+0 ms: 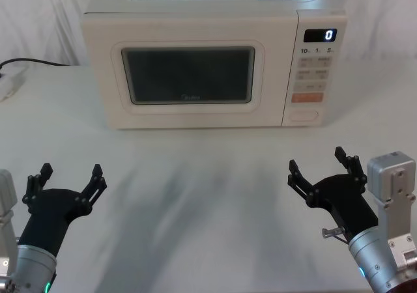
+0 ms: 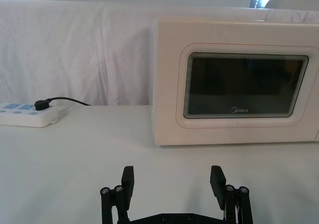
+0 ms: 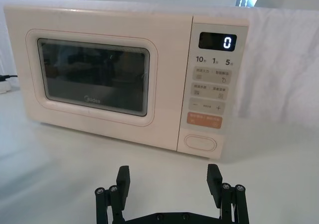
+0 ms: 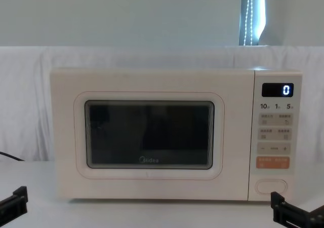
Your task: Press the button to open the microwave door with one hand; close the microwave door with the other hand.
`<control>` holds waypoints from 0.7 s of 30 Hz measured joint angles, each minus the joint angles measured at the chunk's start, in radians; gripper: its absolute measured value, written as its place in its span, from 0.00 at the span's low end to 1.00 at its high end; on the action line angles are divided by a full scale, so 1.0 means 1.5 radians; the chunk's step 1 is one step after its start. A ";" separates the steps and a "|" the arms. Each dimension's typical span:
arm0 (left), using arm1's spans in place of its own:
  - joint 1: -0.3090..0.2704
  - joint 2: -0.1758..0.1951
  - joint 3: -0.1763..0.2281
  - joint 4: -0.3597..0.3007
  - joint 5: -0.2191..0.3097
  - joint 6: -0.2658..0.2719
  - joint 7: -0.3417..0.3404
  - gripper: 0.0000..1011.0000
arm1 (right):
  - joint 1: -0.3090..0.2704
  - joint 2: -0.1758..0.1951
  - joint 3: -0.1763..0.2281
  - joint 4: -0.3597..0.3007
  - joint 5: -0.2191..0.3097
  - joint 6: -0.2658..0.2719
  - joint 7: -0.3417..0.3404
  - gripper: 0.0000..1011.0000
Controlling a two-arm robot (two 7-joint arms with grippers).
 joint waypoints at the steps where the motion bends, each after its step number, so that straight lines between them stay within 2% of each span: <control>1: 0.000 0.000 0.000 0.000 0.000 0.000 0.000 0.99 | 0.000 0.000 0.000 0.000 0.000 0.000 0.000 0.99; 21: 0.000 0.000 0.000 0.000 0.000 0.000 0.000 0.99 | 0.000 0.000 0.000 0.000 0.000 0.000 0.000 0.99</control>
